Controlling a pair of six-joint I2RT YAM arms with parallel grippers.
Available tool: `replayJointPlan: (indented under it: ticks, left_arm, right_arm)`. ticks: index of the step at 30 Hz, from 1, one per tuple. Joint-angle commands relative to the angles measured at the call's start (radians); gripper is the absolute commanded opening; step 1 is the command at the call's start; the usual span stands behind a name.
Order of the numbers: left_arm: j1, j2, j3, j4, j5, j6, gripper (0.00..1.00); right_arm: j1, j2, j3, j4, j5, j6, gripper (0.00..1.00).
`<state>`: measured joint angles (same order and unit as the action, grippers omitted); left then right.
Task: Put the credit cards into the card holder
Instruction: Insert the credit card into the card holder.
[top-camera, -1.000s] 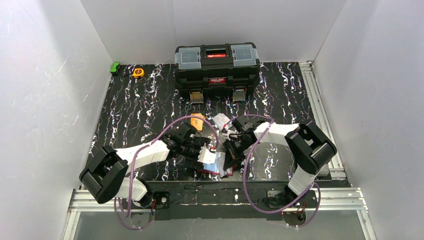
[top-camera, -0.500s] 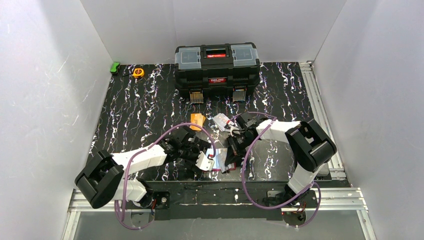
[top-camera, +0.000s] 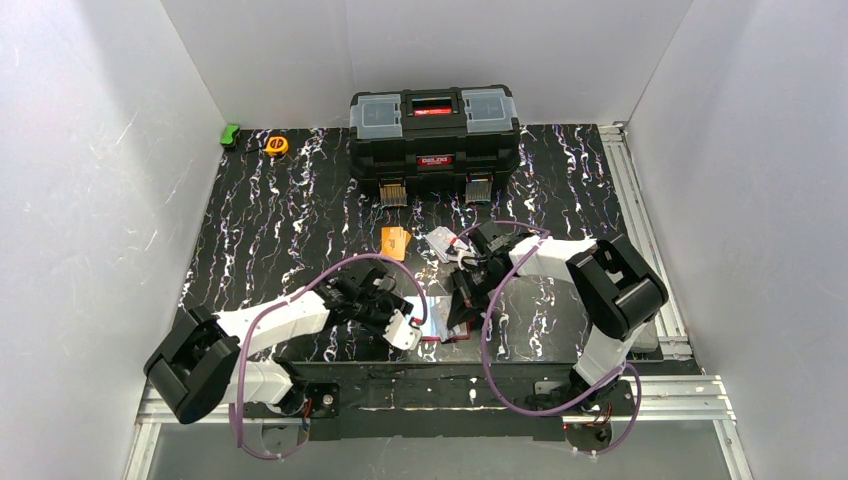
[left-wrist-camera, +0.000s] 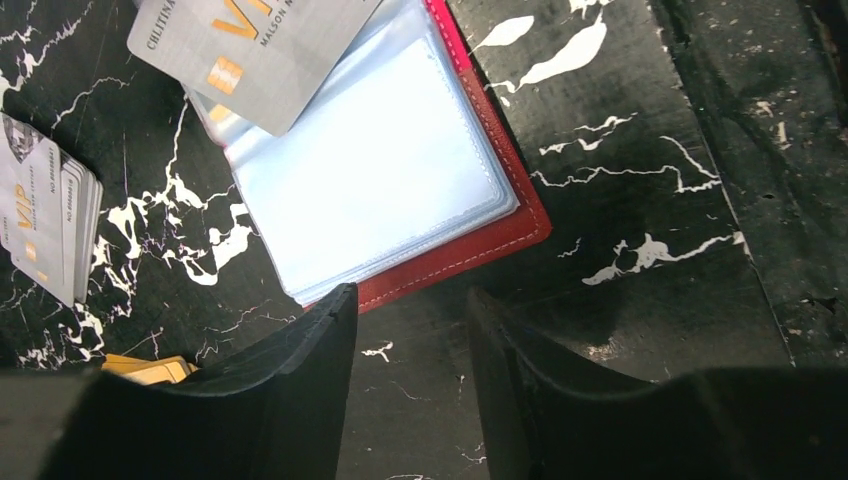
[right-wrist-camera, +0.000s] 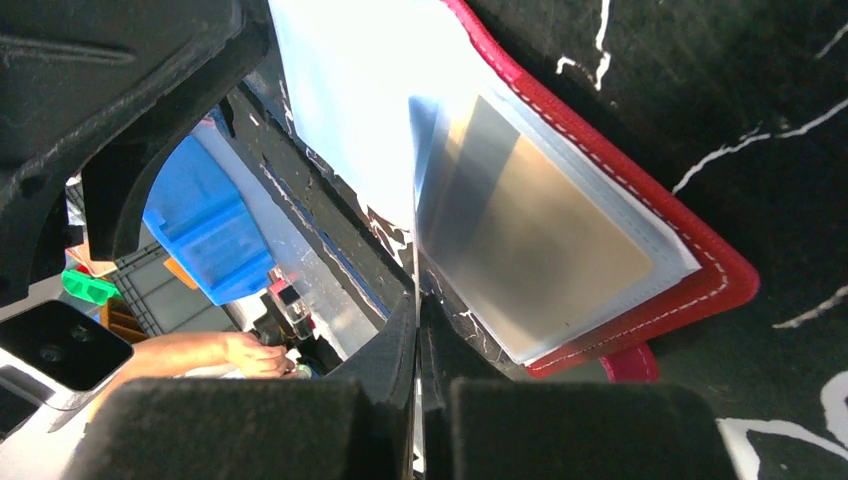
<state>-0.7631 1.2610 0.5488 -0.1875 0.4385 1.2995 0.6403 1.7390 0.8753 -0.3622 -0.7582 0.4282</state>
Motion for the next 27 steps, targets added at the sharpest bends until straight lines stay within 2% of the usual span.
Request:
replayJointPlan:
  ticks: [1, 13, 22, 27]
  left_arm:
    - [-0.004, -0.031, -0.006, -0.074, 0.057, 0.049, 0.43]
    - [-0.004, 0.12, 0.056, -0.032, 0.055, 0.107, 0.39]
    - [-0.004, 0.123, 0.05, -0.043, 0.068, 0.141, 0.32]
    - [-0.004, 0.1, 0.05, -0.115, 0.091, 0.201, 0.28]
  right_arm:
    - [-0.008, 0.025, 0.042, 0.019, -0.008, -0.018, 0.01]
    - [-0.017, 0.072, 0.069, 0.034, -0.047, -0.037, 0.01]
    - [-0.021, 0.094, 0.078, 0.048, -0.058, -0.036, 0.01]
    - [-0.032, 0.12, 0.092, 0.052, -0.043, -0.044, 0.01]
